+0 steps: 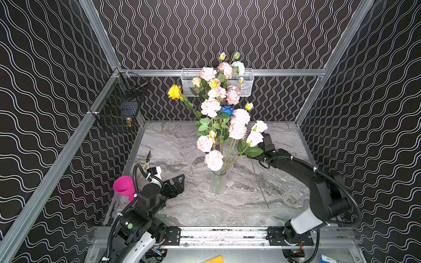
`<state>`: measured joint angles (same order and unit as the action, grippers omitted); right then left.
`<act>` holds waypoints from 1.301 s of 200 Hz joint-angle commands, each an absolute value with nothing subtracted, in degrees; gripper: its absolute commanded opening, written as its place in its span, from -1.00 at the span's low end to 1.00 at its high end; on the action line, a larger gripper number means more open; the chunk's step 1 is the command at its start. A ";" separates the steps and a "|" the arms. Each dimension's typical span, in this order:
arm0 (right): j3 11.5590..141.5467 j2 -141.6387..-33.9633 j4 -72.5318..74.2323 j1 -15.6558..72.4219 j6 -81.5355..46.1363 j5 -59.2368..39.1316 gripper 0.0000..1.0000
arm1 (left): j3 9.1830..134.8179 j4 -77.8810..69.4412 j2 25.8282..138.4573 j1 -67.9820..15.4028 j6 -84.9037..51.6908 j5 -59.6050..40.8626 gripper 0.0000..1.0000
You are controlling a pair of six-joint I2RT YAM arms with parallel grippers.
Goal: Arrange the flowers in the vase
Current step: 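Close the right gripper on the red rose stem and lift it, then carry the red rose over and lower its stem into the clear cup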
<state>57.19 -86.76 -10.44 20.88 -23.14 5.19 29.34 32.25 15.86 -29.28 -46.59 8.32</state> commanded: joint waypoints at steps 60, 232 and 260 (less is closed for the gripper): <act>38.15 -43.74 6.37 20.74 -25.30 4.26 -1.00 | 31.38 26.70 18.26 -29.19 -47.85 6.72 0.97; 52.91 -37.66 20.11 22.95 -43.85 -30.64 -1.00 | 34.46 25.18 19.68 -29.20 -46.31 5.94 0.97; 52.71 -39.20 22.62 28.84 -42.62 -27.30 -1.00 | 33.98 23.86 20.82 -29.18 -46.42 5.03 0.97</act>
<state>52.51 -38.39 17.98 24.51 -41.25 -27.86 34.17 25.80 20.08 -29.28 -47.44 5.72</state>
